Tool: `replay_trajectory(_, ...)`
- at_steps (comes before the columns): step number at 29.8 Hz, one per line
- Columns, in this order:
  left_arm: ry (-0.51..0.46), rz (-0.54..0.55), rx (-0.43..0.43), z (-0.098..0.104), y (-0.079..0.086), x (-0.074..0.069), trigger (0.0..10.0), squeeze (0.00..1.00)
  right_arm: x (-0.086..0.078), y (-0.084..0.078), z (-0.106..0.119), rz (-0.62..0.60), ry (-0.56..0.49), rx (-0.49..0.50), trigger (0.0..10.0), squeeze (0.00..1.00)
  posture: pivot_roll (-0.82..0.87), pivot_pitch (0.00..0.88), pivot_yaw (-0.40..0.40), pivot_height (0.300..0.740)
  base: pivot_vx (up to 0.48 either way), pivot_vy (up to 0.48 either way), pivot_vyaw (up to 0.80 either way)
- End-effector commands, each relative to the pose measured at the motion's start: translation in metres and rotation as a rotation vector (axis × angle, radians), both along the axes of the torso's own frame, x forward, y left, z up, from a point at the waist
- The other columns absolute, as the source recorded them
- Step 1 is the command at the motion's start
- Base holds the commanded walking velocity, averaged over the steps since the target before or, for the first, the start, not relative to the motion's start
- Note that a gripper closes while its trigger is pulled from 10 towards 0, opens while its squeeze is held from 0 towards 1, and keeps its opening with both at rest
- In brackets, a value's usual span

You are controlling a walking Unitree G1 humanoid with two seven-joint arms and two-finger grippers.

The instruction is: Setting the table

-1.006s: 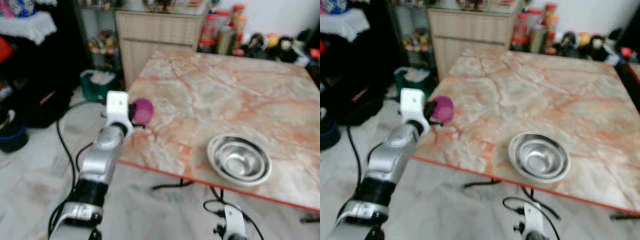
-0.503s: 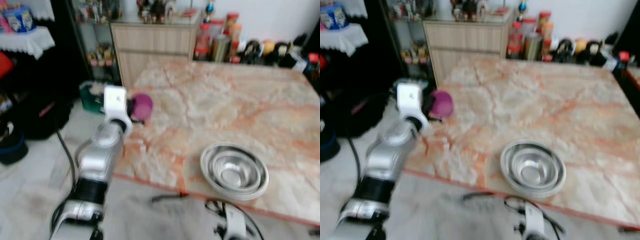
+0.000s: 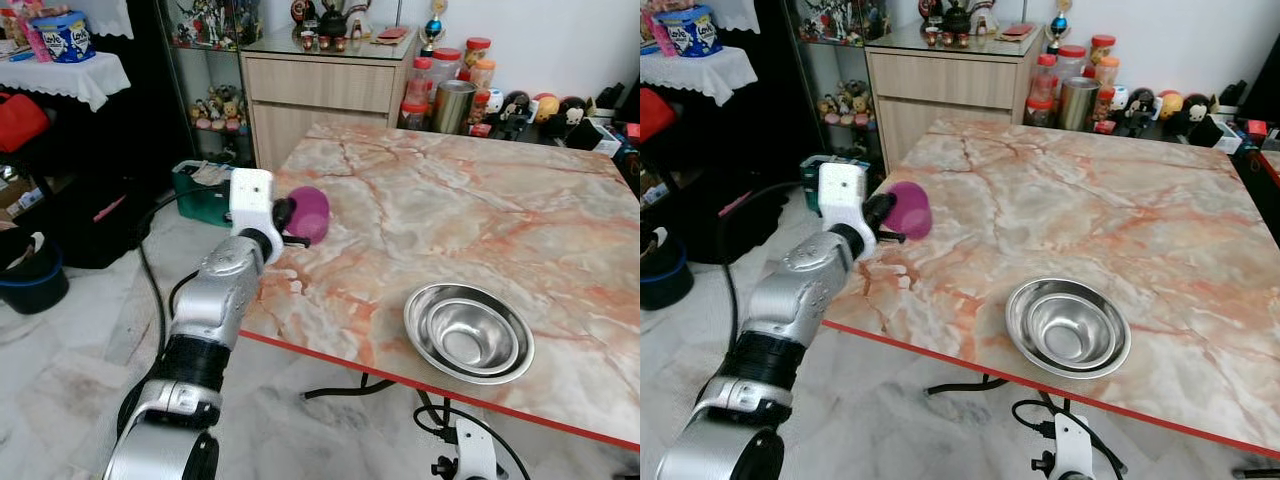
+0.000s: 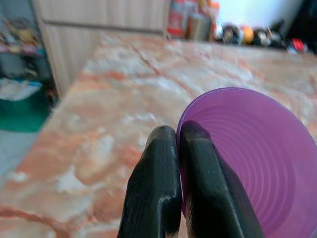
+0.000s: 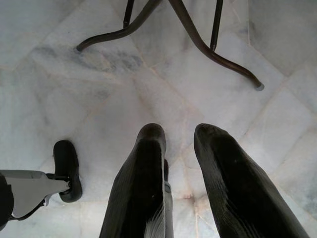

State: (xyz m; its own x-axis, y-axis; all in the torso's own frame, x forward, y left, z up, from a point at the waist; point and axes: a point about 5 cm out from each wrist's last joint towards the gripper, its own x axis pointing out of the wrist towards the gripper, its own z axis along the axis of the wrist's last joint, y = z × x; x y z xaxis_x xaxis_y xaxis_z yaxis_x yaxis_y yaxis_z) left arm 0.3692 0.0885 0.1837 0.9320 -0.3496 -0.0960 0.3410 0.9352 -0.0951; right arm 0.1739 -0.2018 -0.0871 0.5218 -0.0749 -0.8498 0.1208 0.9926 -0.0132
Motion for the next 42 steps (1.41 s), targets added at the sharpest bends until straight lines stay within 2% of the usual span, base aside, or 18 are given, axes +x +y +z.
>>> replay_trajectory(1, 0.013, -0.051, 0.018, 0.008, -0.011, 0.007, 10.0, 0.0, 0.003, 0.001, 0.001, -0.004, -0.011, 0.007, 10.0, 0.0, 0.11, 0.0, 0.007, 0.728, 0.0, 0.0, 0.0)
replay_trajectory(5, 0.035, -0.094, 0.023, 0.016, -0.022, 0.012, 10.0, 0.0, 0.003, 0.001, 0.001, -0.005, -0.013, 0.008, 10.0, 0.0, 0.11, 0.0, 0.009, 0.728, 0.0, 0.0, 0.0)
replay_trajectory(8, 0.098, -0.158, 0.102, 0.015, -0.039, 0.016, 10.0, 0.0, 0.003, 0.002, 0.001, -0.003, -0.011, 0.009, 10.0, 0.0, 0.11, 0.0, 0.012, 0.728, 0.0, 0.0, 0.0)
replay_trajectory(17, 0.184, -0.274, 0.188, 0.007, -0.07, 0.013, 10.0, 0.0, 0.002, 0.003, 0.001, -0.002, -0.012, 0.013, 10.0, 0.0, 0.1, 0.0, 0.027, 0.728, 0.0, 0.0, 0.0)
replay_trajectory(26, 0.228, -0.284, 0.215, -0.003, -0.073, 0.012, 10.0, 0.0, 0.001, 0.004, 0.0, -0.003, -0.011, 0.015, 10.0, 0.0, 0.11, 0.0, 0.032, 0.728, 0.0, 0.0, 0.0)
replay_trajectory(34, 0.209, -0.295, 0.311, -0.004, -0.07, 0.013, 10.0, 0.0, 0.001, 0.005, 0.0, -0.006, -0.012, 0.016, 10.0, 0.0, 0.11, 0.0, 0.034, 0.728, 0.0, 0.0, 0.0)
replay_trajectory(42, 0.197, -0.273, 0.289, 0.0, -0.061, 0.015, 10.0, 0.0, 0.001, 0.005, 0.0, -0.009, -0.013, 0.016, 10.0, 0.0, 0.12, 0.0, 0.033, 0.728, 0.0, 0.0, 0.0)
